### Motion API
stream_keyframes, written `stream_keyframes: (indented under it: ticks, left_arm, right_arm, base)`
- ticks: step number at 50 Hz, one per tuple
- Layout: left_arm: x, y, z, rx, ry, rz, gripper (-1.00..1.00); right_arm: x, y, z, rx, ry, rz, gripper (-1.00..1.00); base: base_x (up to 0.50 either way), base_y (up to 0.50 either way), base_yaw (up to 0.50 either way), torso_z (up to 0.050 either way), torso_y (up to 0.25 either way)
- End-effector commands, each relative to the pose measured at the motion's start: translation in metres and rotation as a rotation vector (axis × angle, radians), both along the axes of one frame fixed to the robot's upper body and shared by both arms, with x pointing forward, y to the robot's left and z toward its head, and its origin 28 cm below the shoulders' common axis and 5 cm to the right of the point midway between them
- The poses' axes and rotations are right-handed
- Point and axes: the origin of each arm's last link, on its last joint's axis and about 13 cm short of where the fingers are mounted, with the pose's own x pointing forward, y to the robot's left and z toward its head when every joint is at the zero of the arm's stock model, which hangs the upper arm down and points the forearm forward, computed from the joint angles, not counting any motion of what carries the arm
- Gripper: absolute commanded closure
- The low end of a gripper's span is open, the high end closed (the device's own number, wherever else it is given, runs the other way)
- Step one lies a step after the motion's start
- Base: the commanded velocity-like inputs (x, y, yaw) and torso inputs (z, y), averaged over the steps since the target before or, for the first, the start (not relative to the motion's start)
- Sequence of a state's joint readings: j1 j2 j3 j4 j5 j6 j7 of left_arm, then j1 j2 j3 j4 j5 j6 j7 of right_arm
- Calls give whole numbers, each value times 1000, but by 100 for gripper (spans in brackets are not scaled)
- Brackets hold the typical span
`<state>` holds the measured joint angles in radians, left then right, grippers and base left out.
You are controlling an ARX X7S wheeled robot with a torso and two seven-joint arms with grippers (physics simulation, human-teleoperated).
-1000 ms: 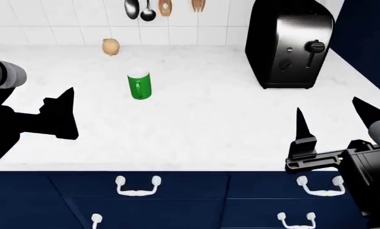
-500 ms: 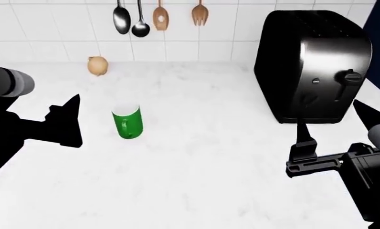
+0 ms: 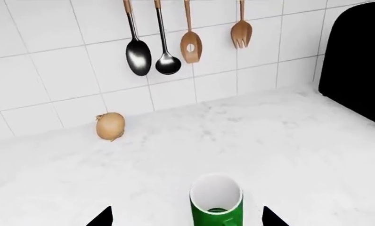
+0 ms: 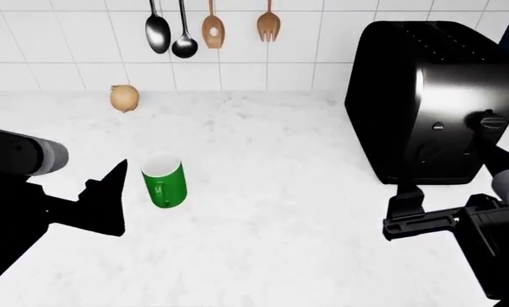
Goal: A wet mug is on the counter and needs to be dried. Pick it up and place it upside down in the open cabinet.
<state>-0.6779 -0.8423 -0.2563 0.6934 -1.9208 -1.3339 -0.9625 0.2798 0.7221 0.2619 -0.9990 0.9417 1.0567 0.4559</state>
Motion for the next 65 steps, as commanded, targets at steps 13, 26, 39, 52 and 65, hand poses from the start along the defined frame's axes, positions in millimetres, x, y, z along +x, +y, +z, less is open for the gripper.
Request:
stream_keyframes:
  ticks: [13,26,39,52,65]
  left_arm:
    - [17,-25,-60,57,131,-31,-100]
    - [45,-39,-82,3,146,-2,-100]
    - [55,-45,-104,-22,146,6,-100]
    - [64,-47,-113,-37,144,32,-100]
    - [77,-51,-114,-51,124,64,-100]
  right_arm:
    - [5,1,-12,-30,8,5,-100]
    - [5,2,-11,-34,7,11,-100]
    - [8,2,-17,-25,15,15,-100]
    - [10,1,-21,-21,21,11,-100]
    - [12,1,-25,-18,29,11,-100]
  base:
    - [0,0,0,0,0]
    - [0,0,0,0,0]
    - [0,0,0,0,0]
    - [0,0,0,0,0]
    - [0,0,0,0,0]
